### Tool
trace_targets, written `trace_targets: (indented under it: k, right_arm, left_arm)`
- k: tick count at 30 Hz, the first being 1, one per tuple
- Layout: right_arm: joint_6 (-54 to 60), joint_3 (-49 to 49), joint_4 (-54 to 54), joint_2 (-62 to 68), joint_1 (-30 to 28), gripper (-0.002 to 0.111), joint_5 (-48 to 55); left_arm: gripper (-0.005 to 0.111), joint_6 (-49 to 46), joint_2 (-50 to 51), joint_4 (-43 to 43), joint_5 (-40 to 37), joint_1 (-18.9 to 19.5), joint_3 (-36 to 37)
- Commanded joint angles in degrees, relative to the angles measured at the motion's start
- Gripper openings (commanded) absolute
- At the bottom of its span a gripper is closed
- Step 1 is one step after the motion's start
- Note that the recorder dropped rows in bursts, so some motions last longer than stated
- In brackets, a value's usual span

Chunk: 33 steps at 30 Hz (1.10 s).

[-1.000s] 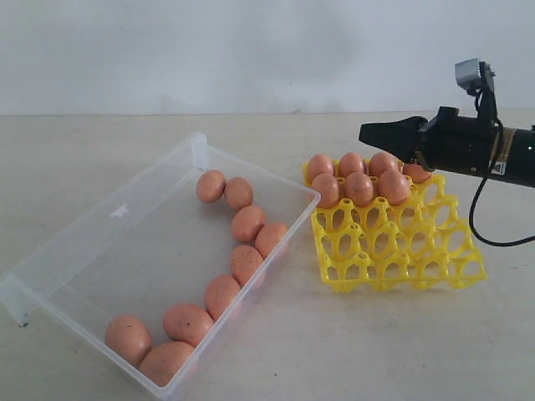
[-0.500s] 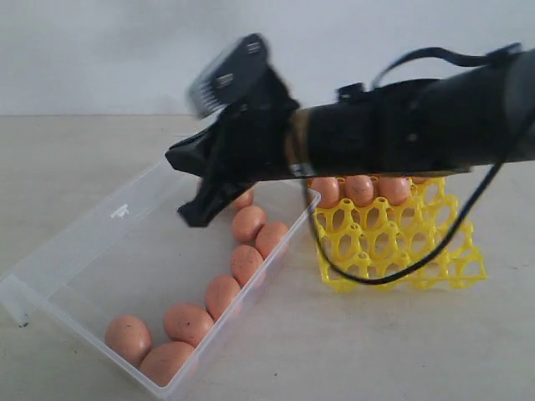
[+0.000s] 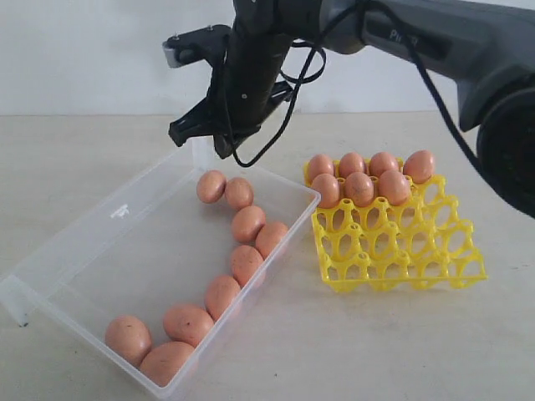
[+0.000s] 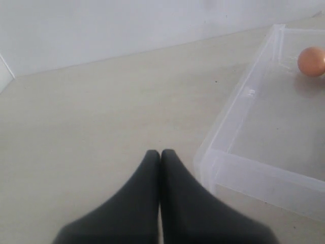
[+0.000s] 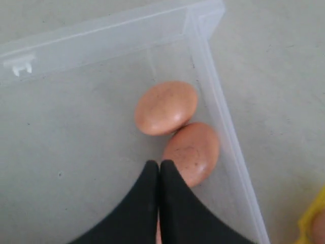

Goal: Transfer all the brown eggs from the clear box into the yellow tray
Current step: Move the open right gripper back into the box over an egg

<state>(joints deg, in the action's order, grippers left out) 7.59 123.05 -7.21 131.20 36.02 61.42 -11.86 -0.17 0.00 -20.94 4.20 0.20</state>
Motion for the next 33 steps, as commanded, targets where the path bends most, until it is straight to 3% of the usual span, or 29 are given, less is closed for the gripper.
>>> trace_targets:
  k: [1, 4, 6, 7, 20, 22, 23, 24, 25, 26, 27, 28, 30, 33]
  right_arm:
    - [1.12, 0.91, 0.57, 1.90, -0.10, 0.009, 1.44]
    - [1.55, 0.91, 1.70, 3.35, -0.10, 0.031, 0.70]
    - [0.85, 0.91, 1.68, 4.76, -0.10, 0.055, 1.28]
    - [-1.34, 0.91, 1.76, 5.43, -0.10, 0.060, 1.30]
    - [-7.22, 0.91, 9.18, 8.88, -0.10, 0.060, -5.33]
    - [-7.59, 0.91, 9.30, 10.15, -0.10, 0.060, -6.04]
    - [-8.35, 0.91, 9.61, 10.80, -0.10, 0.060, -7.27]
    - [-8.95, 0.91, 9.75, 11.20, -0.10, 0.060, -8.07]
    - [-10.77, 0.91, 10.44, 11.58, -0.10, 0.060, -9.70]
    - [-12.10, 0.91, 10.70, 11.58, -0.10, 0.058, -10.29]
    - [-13.44, 0.91, 10.70, 11.58, -0.10, 0.046, -11.41]
    - [-13.44, 0.91, 10.70, 11.58, -0.10, 0.025, -11.65]
    - [-13.03, 0.91, 10.70, 11.58, -0.10, 0.000, -11.13]
    - [-11.15, 0.91, 7.21, 10.26, 0.34, 0.000, -10.60]
  left_arm:
    - [-0.004, -0.17, 0.17, 0.00, -0.05, -0.18, -0.20]
    - [-0.004, -0.17, 0.17, 0.00, -0.05, -0.18, -0.20]
    - [-0.004, -1.10, 0.17, 0.00, -0.05, -0.18, -0.20]
    - [-0.004, -1.22, 0.17, 0.00, -0.05, -0.18, -0.20]
    - [-0.003, -1.23, 0.17, 0.00, -0.05, -0.18, -0.20]
    - [0.010, -1.23, 0.17, 0.00, -0.05, -0.18, -0.20]
    - [0.028, -1.23, 0.17, 0.00, -0.05, -0.18, -0.20]
    - [0.036, -1.23, 0.17, 0.00, -0.05, -0.18, -0.20]
    - [0.056, -1.23, 0.17, 0.00, -0.05, -0.18, -0.20]
    - [0.065, -1.23, 0.17, 0.00, -0.05, -0.18, -0.20]
    - [0.078, -1.23, 0.17, 0.00, -0.05, -0.18, -0.20]
    - [0.083, -1.23, 0.17, 0.00, -0.05, -0.18, -0.20]
    - [0.087, -1.23, 0.17, 0.00, -0.05, -0.18, -0.20]
    - [0.087, -0.99, 0.17, 0.00, -0.05, -0.18, -0.20]
